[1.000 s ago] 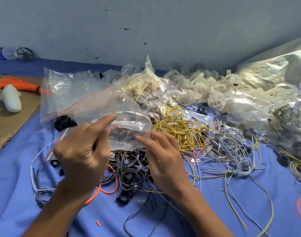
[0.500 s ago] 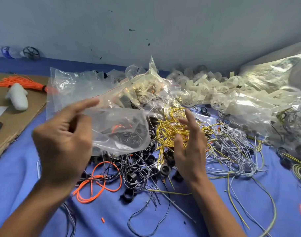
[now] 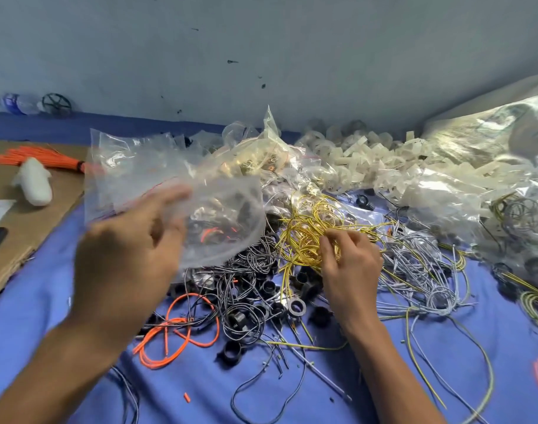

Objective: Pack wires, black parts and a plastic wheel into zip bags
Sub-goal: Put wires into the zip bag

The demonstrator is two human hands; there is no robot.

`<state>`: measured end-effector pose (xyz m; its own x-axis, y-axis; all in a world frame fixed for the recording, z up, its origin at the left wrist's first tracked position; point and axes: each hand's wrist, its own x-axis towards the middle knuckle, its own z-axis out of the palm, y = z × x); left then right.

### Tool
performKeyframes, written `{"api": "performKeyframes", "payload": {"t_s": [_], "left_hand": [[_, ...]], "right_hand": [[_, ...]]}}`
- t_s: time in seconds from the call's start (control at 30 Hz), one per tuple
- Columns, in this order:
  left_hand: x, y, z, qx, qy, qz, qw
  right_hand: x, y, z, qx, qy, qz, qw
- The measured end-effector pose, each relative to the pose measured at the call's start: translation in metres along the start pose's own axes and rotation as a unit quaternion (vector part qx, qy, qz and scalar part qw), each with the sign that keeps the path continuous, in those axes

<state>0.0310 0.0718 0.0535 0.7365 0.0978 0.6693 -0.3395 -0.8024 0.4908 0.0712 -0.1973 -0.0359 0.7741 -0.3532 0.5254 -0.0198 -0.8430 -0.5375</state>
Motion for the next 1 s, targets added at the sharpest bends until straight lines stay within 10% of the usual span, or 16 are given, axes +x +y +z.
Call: {"api": "performKeyframes", "payload": {"t_s": [0.27, 0.43, 0.87, 1.0], "left_hand": [[-0.022, -0.021, 0.043, -0.163, -0.252, -0.081, 0.951], [-0.025, -0.023, 0.044, -0.230, -0.232, -0.094, 0.940], [-0.024, -0.032, 0.045, -0.272, -0.199, -0.093, 0.937], [-0.021, -0.032, 0.042, -0.276, -0.194, -0.095, 0.937]], "right_hand": [[0.011, 0.006, -0.019, 0.144, -0.022, -0.005, 0.989], [0.006, 0.006, -0.031, 0.218, -0.037, -0.004, 0.975], [-0.008, -0.023, -0.004, -0.184, -0.214, -0.194, 0.939], [-0.002, -0.023, -0.025, 0.021, -0.162, -0.097, 0.982]]}}
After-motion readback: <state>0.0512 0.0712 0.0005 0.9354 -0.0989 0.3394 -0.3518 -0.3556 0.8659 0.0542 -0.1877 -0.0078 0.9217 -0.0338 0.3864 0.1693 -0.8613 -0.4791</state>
